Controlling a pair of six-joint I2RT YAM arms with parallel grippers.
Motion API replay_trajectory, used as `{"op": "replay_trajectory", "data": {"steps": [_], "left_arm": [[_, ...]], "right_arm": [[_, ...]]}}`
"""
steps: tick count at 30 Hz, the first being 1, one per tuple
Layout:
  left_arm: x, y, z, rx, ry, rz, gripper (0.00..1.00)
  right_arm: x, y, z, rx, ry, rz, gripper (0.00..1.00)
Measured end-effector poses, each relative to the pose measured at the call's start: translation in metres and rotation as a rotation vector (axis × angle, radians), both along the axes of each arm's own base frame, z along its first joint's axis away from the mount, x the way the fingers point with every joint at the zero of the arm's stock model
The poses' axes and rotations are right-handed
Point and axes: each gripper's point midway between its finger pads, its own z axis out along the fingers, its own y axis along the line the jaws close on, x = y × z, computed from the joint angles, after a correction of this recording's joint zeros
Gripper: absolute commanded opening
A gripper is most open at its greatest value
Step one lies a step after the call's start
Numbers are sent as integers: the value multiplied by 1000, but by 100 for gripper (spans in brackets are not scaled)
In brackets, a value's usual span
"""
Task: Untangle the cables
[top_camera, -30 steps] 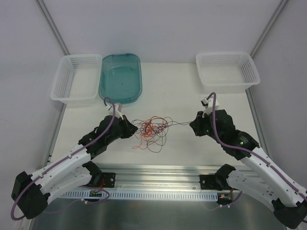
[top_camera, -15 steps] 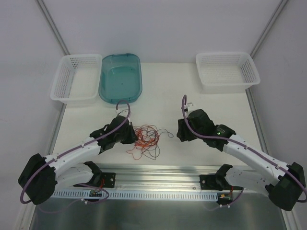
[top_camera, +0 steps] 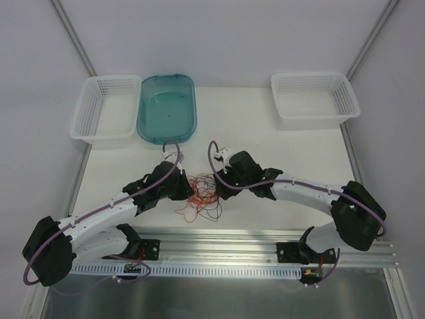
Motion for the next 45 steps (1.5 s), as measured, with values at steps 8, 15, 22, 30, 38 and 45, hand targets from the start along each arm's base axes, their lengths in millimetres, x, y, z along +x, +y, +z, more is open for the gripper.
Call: {"op": "replay_trajectory", "data": {"steps": [8,15,22,30,38,45], "left_arm": [[-2,-1,4,-13,-10,-17,1],[-4,-3,4,-14,-10,-40,2],[-5,-4,4,-16,-10,-53,4],[-3,0,18,-44,-70,-38,62],[-1,5,40,-93,-152,-15,82],[-1,5,40,-94,-152,-15,83]], "right_arm": [[18,38,-3,63,-57,102,58],[28,55,-8,77,-80,146,45],[28,60,-8,90,-93,177,1],[25,41,23,100,-146,141,1],[26,-4,103,94,-282,14,1],[22,-37,153,119,-373,-78,1]]}}
